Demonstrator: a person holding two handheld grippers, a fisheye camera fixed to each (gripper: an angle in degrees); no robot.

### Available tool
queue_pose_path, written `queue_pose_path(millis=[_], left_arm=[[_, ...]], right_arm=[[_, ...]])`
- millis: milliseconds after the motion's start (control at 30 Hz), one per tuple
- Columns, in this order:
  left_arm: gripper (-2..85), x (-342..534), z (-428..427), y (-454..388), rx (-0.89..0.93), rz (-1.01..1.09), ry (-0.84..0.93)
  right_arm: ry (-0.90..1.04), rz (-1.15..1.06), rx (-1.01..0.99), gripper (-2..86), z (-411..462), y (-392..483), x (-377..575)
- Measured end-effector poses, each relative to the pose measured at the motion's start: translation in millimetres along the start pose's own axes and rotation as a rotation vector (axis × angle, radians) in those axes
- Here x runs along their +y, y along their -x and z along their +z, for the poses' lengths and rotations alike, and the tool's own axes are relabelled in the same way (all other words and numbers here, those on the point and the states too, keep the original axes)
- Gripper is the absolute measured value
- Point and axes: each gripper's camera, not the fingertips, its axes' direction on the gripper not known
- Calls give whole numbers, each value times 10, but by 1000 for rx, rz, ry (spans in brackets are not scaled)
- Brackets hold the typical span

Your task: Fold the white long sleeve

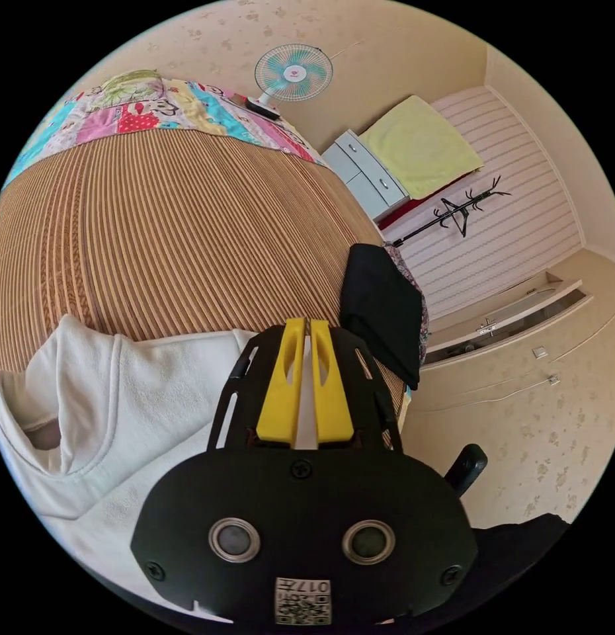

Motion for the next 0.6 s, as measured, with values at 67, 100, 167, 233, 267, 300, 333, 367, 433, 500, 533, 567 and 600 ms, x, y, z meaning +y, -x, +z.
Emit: queue_pose_path(millis=[67,100,167,233,267,300,333,367,433,500,533,567,600], left_arm=[[43,121,-238,5,-33,15,-44],[50,179,-318,-2,-40,27,-56],[66,567,-720,-47,-130,73,-104],[77,1043,-1091,-92,-211,94,-173],[77,1416,-1322,-124,-266,100,-203],[77,1607,-1423,-135,-298,95,-208],[78,1985,-1591,-145,-381,57,-201],[78,2346,-1731,-150,-477,7,-192],[79,2873,-1912,-154,-625,-89,-203],[80,3281,-2013,-128,-696,-188,-209],[76,3432,-2005,-91,-707,-220,-191],[59,3493,-1941,-17,-728,-250,-151],[51,3489,-1893,33,-740,-261,-121]], right_arm=[[23,22,-17,72,60,-33,-44],[31,33,-32,75,71,-57,-60],[55,83,-75,87,22,-130,-87],[10,59,-45,84,-137,-72,-19],[-25,6,-18,81,-266,26,53],[-34,-26,-6,80,-318,84,90],[-29,-88,22,80,-385,209,163],[-1,-133,60,81,-400,329,226],[45,-187,108,84,-358,507,301],[74,-244,137,87,-251,672,351],[108,-261,168,88,-122,751,351],[186,-255,209,89,77,804,302],[238,-246,233,90,196,819,267]])
